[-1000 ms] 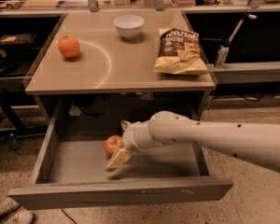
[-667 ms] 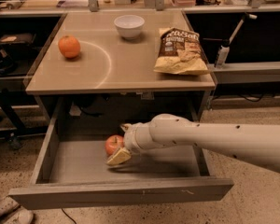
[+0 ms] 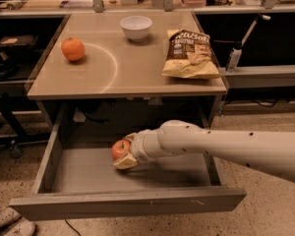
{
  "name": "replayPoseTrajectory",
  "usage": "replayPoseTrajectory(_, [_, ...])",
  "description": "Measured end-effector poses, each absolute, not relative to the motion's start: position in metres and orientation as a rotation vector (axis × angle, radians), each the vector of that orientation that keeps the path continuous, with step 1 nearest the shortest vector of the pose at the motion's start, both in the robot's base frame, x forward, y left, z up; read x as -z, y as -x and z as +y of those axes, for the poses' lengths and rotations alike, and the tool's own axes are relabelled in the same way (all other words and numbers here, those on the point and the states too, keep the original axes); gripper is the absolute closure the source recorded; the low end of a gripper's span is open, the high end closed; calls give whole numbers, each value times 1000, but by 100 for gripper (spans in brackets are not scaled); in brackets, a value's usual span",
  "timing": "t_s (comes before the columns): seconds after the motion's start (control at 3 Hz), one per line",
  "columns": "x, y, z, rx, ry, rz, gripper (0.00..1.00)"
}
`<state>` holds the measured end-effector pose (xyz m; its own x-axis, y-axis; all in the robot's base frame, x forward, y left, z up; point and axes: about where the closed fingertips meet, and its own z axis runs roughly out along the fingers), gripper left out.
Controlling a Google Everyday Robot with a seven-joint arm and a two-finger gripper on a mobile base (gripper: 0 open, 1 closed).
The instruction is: Pick apple from top drawer and place on counter
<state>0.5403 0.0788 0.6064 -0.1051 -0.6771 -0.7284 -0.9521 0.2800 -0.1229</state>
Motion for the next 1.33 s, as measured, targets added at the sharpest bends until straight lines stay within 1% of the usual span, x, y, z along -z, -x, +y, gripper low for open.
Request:
replayPoseTrajectory(0.33, [-612, -537, 80, -498, 1467, 1857, 89])
replayPoseTrajectory(0.67, [-637, -523, 81, -447, 1422, 1885, 100])
replayPoseTrajectory(1.0, [-691, -504, 82, -358, 1378, 1883, 100])
replayPoseTrajectory(1.33, [-757, -499, 80, -252, 1358, 1855, 100])
